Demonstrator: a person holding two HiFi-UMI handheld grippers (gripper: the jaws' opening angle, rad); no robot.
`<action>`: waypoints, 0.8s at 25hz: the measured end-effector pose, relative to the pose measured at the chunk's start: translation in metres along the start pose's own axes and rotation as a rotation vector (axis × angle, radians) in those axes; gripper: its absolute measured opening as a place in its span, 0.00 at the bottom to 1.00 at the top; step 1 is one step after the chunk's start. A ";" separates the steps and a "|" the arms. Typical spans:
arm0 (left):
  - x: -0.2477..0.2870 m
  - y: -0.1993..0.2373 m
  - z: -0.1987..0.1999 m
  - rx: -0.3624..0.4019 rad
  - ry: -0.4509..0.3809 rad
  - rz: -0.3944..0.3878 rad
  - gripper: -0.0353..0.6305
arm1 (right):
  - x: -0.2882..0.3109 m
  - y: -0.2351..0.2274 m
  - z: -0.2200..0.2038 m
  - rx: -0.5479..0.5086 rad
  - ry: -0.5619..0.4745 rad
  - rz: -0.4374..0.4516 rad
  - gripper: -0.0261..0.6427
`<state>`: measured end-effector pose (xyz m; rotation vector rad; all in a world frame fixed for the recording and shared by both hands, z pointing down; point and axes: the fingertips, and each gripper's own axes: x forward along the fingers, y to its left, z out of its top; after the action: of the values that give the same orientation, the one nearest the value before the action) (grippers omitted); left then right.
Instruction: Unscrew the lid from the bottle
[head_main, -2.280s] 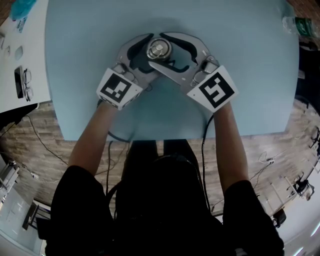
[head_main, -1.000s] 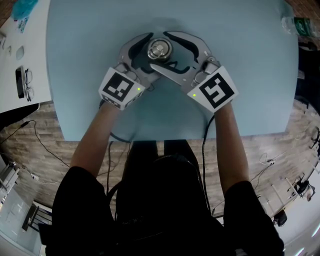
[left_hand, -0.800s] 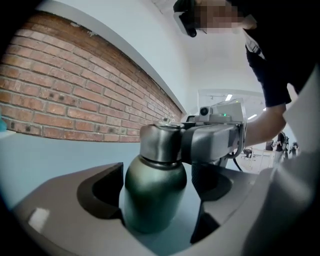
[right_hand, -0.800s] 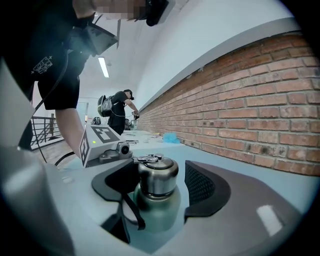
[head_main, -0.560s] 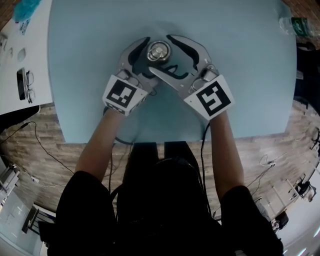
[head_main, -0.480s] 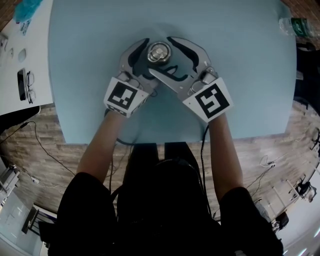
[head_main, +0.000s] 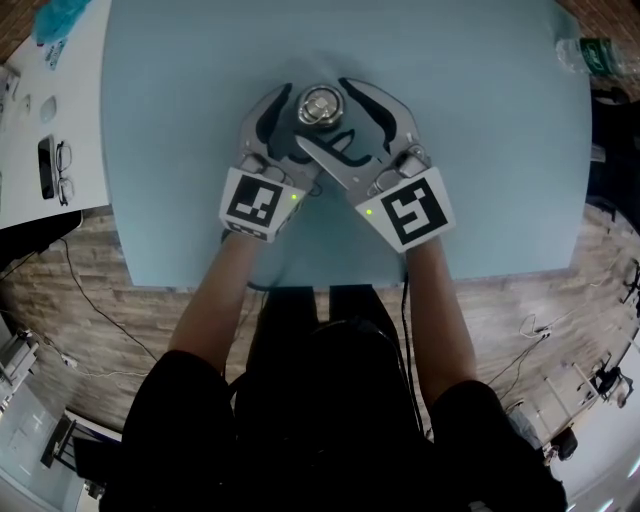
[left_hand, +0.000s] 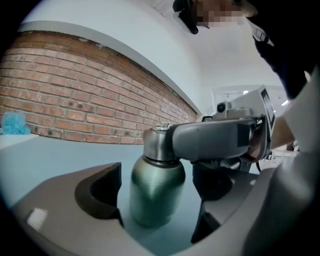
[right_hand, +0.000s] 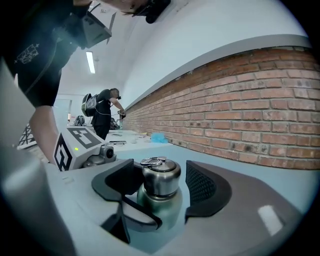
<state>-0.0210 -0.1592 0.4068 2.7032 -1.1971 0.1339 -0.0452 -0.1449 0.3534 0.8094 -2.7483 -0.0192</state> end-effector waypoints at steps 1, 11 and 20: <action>0.000 0.000 0.000 0.003 -0.002 0.009 0.70 | 0.000 0.000 -0.001 -0.007 0.008 -0.011 0.52; -0.001 -0.001 0.002 -0.015 -0.033 0.106 0.70 | 0.002 -0.002 -0.003 -0.026 0.022 -0.124 0.50; 0.001 0.000 0.002 -0.035 -0.046 0.147 0.67 | 0.002 -0.005 -0.006 -0.006 0.033 -0.169 0.50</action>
<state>-0.0206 -0.1600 0.4048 2.6003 -1.3986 0.0696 -0.0423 -0.1501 0.3590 1.0286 -2.6403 -0.0475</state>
